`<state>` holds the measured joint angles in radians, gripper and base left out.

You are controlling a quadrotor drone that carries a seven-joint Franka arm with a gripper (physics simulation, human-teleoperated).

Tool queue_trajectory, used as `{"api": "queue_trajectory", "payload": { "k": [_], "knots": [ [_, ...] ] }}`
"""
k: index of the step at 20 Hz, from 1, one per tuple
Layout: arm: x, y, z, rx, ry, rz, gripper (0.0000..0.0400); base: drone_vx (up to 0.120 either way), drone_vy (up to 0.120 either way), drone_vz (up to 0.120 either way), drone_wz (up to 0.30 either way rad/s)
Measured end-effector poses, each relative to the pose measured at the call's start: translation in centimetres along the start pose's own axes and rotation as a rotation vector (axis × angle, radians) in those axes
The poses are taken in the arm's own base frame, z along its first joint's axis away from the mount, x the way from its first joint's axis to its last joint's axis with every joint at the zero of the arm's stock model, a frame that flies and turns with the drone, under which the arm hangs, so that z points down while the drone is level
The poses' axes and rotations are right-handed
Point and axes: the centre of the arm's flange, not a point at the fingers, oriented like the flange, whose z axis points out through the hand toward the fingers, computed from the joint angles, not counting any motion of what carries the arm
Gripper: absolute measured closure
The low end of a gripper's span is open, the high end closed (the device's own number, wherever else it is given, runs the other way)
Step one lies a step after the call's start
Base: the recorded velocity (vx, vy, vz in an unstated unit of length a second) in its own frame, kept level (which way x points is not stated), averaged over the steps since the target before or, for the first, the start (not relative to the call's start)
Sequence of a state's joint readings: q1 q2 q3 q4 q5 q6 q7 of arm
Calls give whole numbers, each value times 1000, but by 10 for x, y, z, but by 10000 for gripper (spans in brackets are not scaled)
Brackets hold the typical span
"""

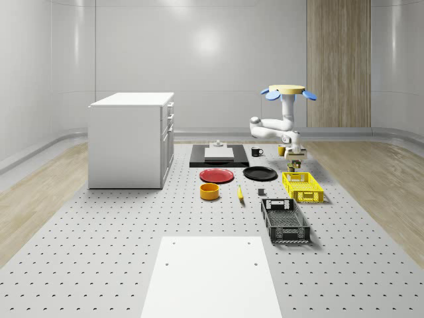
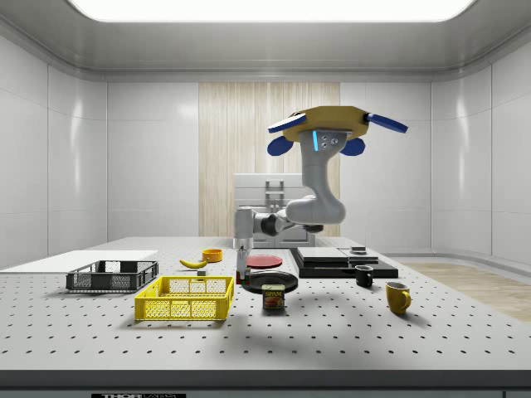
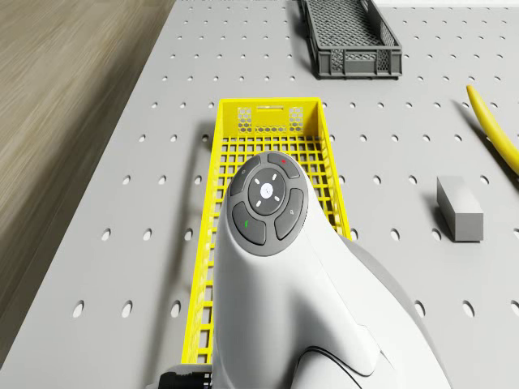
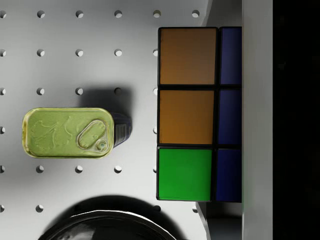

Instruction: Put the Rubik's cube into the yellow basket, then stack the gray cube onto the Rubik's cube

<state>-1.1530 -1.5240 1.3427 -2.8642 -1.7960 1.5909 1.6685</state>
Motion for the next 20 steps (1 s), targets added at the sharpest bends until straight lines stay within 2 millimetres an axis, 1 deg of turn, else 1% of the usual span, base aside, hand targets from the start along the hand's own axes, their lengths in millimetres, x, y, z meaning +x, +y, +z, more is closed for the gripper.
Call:
{"api": "queue_trajectory", "payload": {
  "k": [12, 16, 20],
  "knots": [
    [0, 0, 0, 0, 0, 0, 79, 120, 0, 0, 0],
    [0, 0, 0, 0, 0, 0, 79, 120, -110, 0, 0],
    [0, 0, 0, 0, 0, 0, 79, 120, 0, 0, 0]
  ]
}}
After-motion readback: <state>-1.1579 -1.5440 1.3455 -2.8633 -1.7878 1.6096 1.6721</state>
